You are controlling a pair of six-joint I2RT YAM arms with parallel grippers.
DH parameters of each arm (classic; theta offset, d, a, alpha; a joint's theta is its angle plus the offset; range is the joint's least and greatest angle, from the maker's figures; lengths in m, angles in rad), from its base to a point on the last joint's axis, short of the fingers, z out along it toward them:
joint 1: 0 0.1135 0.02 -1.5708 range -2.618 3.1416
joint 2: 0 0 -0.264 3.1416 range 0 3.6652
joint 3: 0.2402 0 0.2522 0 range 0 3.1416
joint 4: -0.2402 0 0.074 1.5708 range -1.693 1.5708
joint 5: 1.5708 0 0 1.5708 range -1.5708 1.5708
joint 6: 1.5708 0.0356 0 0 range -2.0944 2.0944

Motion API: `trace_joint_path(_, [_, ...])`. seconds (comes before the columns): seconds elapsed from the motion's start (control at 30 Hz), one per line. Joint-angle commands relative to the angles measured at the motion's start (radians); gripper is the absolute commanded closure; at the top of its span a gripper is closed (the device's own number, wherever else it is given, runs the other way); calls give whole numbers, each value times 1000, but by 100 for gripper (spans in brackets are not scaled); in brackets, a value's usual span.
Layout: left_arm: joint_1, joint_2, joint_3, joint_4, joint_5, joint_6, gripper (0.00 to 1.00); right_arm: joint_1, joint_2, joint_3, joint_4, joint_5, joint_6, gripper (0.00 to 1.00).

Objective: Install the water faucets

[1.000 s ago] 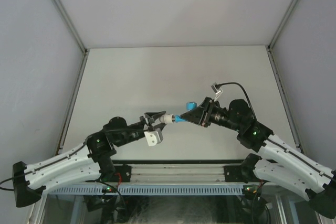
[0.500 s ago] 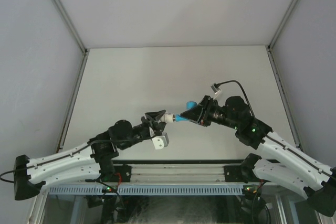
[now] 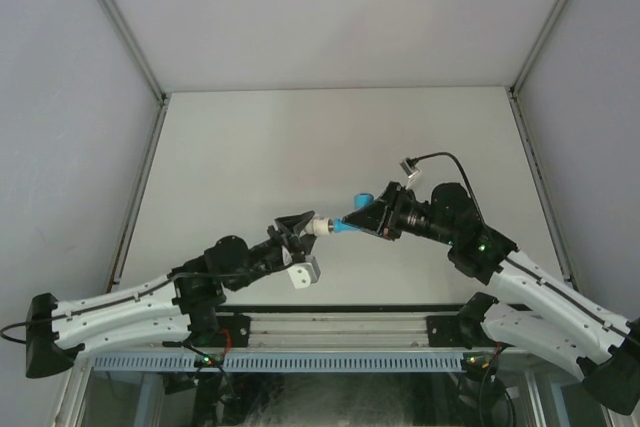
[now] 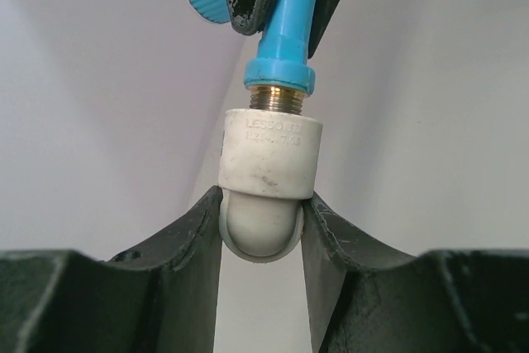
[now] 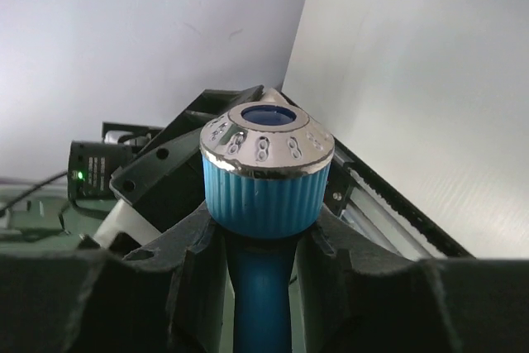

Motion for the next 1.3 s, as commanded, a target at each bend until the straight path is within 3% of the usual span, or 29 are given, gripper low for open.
trace_joint_path(0.0, [-15,-11,87,36,137,-137,100,28,-29,-3,100,-31,-227,100])
trace_joint_path(0.13, [32,-23,111,-32,204,-238,100,85,-93,0,88,89,-519,100])
trace_joint_path(0.3, [116,-67,126,-101,318,-335,100,192,-171,-9,93,134,-860,100])
trace_joint_path(0.5, [170,-50,204,-235,478,-354,100,227,-203,-16,83,46,-1100,100])
trace_joint_path(0.6, [178,-43,253,-318,540,-357,100,238,-242,-20,65,84,-1182,100])
trace_joint_path(0.7, [234,-34,310,-408,696,-415,100,267,-295,-27,8,71,-1391,100])
trace_joint_path(0.77, [281,-18,333,-421,811,-480,100,298,-319,-29,-58,10,-1650,100])
trace_joint_path(0.87, [353,38,389,-485,973,-550,100,342,-330,-29,-127,6,-1895,100])
trace_joint_path(0.97, [385,96,439,-543,1045,-602,100,354,-347,-28,-113,-13,-1999,100])
trace_joint_path(1.07, [401,126,460,-535,1064,-677,100,409,-344,-23,-102,67,-2123,100])
trace_joint_path(1.27, [407,247,537,-704,1054,-655,100,510,-269,60,-196,175,-2244,100])
